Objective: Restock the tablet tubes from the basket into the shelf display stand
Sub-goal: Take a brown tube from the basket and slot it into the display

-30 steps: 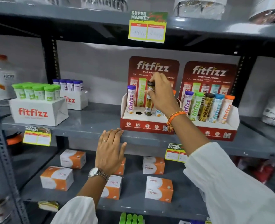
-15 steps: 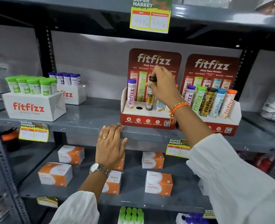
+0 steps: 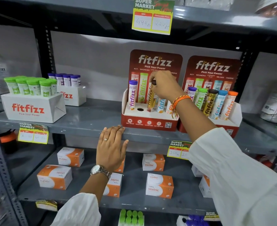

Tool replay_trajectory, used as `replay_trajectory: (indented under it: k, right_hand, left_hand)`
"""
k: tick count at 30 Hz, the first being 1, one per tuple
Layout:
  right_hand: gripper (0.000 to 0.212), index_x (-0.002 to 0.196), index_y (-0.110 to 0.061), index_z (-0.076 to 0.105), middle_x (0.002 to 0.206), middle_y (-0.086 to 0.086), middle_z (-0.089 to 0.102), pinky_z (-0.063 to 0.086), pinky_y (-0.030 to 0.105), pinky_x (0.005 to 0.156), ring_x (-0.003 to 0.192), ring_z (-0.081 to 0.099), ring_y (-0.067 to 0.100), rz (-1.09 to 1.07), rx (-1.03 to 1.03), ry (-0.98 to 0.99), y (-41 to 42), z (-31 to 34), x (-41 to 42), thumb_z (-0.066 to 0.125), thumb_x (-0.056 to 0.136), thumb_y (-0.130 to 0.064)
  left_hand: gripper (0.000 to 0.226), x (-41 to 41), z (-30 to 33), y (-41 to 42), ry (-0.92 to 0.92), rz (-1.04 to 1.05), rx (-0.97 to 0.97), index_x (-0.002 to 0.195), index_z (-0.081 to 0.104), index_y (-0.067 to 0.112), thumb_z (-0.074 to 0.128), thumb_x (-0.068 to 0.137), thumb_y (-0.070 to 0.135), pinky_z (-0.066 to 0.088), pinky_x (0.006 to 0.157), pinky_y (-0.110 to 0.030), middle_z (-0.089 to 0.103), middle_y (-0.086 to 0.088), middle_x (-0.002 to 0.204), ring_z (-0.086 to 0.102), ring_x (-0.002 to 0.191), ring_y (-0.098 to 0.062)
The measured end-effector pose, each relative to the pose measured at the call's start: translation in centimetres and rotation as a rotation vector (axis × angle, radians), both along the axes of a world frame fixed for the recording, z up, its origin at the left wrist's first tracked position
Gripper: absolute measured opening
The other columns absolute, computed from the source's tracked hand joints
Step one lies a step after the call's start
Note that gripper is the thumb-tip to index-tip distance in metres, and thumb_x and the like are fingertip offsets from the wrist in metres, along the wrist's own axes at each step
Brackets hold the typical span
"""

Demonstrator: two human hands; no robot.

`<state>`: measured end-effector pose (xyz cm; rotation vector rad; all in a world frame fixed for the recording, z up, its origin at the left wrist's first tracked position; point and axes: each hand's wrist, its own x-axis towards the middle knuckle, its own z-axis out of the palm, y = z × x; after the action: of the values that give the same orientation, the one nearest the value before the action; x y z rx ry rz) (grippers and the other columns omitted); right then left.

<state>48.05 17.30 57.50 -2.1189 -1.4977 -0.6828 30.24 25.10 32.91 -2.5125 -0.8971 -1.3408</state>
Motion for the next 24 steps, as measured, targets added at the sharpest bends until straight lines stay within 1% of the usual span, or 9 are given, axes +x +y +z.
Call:
replay_trajectory:
  k: [1, 3, 4, 5, 8, 9, 14, 20, 24]
  right_hand:
    - [0.032, 0.102, -0.014, 0.072, 0.106, 0.008, 0.070, 0.061, 0.039, 0.083, 0.097, 0.068, 0.025, 0.017, -0.003, 0.032, 0.1, 0.1, 0.0, 0.065, 0.083, 0.011]
    - [0.021, 0.094, -0.012, 0.074, 0.104, 0.007, 0.071, 0.059, 0.034, 0.079, 0.096, 0.067, 0.021, 0.035, -0.007, 0.070, 0.2, 0.4, -0.3, 0.068, 0.084, 0.006]
    - [0.015, 0.090, -0.012, 0.074, 0.103, 0.007, 0.071, 0.057, 0.032, 0.078, 0.095, 0.066, 0.020, 0.037, -0.006, 0.089, 0.3, 0.5, -0.3, 0.071, 0.084, 0.002]
    - [0.013, 0.089, -0.013, 0.073, 0.103, 0.007, 0.071, 0.056, 0.033, 0.081, 0.096, 0.066, 0.021, 0.044, -0.002, 0.109, 0.4, 0.5, -0.3, 0.074, 0.084, 0.000]
    - [0.025, 0.095, -0.020, 0.070, 0.109, 0.006, 0.067, 0.053, 0.054, 0.094, 0.101, 0.066, 0.027, 0.064, -0.007, 0.151, 0.8, 0.4, -0.2, 0.081, 0.080, -0.004]
    - [0.028, 0.097, -0.022, 0.069, 0.109, 0.005, 0.066, 0.052, 0.056, 0.096, 0.104, 0.065, 0.028, 0.064, -0.015, 0.160, 1.0, 0.4, -0.1, 0.082, 0.079, -0.004]
    - [0.026, 0.095, -0.023, 0.068, 0.107, 0.002, 0.066, 0.050, 0.056, 0.097, 0.108, 0.064, 0.026, 0.070, -0.010, 0.182, 1.4, 0.3, 0.5, 0.080, 0.081, -0.004]
    - [0.026, 0.102, -0.019, 0.068, 0.107, 0.001, 0.068, 0.052, 0.054, 0.094, 0.104, 0.064, 0.023, 0.071, -0.013, 0.176, 1.4, 0.5, 0.8, 0.082, 0.081, -0.012]
    - [0.031, 0.104, -0.021, 0.065, 0.103, -0.002, 0.064, 0.048, 0.058, 0.098, 0.112, 0.060, 0.025, 0.066, -0.032, 0.175, 1.1, 0.5, 0.5, 0.084, 0.080, -0.020]
  left_hand:
    - [0.045, 0.0, 0.0, 0.0, 0.001, 0.002, 0.000, 0.133, 0.054, 0.014, 0.047, 0.098, 0.039, 0.018, 0.122, -0.042, 0.059, -0.008, 0.137, 0.051, 0.127, -0.027]
    - [0.045, -0.1, 0.0, 0.0, 0.008, 0.004, -0.002, 0.134, 0.054, 0.014, 0.047, 0.098, 0.040, 0.016, 0.122, -0.041, 0.058, -0.008, 0.137, 0.050, 0.128, -0.027]
    - [0.045, -0.1, 0.0, 0.0, 0.012, 0.005, -0.006, 0.134, 0.053, 0.014, 0.047, 0.098, 0.040, 0.015, 0.122, -0.040, 0.058, -0.007, 0.138, 0.050, 0.128, -0.026]
    - [0.045, -0.1, 0.0, 0.0, 0.015, 0.007, -0.009, 0.135, 0.053, 0.015, 0.047, 0.098, 0.040, 0.014, 0.123, -0.040, 0.058, -0.007, 0.138, 0.049, 0.129, -0.026]
    - [0.045, -0.1, 0.0, 0.0, 0.019, 0.008, -0.018, 0.135, 0.053, 0.015, 0.048, 0.098, 0.040, 0.009, 0.123, -0.036, 0.058, -0.007, 0.138, 0.049, 0.129, -0.026]
    - [0.045, -0.1, 0.0, 0.0, 0.018, 0.008, -0.018, 0.135, 0.053, 0.015, 0.048, 0.098, 0.040, 0.008, 0.123, -0.036, 0.058, -0.007, 0.138, 0.049, 0.129, -0.026]
    - [0.044, -0.1, 0.0, 0.0, 0.018, 0.008, -0.025, 0.134, 0.054, 0.015, 0.047, 0.098, 0.040, 0.016, 0.122, -0.041, 0.058, -0.007, 0.138, 0.051, 0.129, -0.026]
    - [0.045, 0.0, 0.0, 0.0, 0.010, 0.007, -0.018, 0.135, 0.054, 0.015, 0.049, 0.098, 0.040, 0.015, 0.122, -0.039, 0.059, -0.007, 0.138, 0.051, 0.129, -0.026]
    - [0.045, 0.0, 0.0, -0.1, 0.012, 0.009, -0.020, 0.135, 0.054, 0.015, 0.047, 0.099, 0.041, 0.016, 0.122, -0.039, 0.059, -0.007, 0.138, 0.051, 0.129, -0.026]
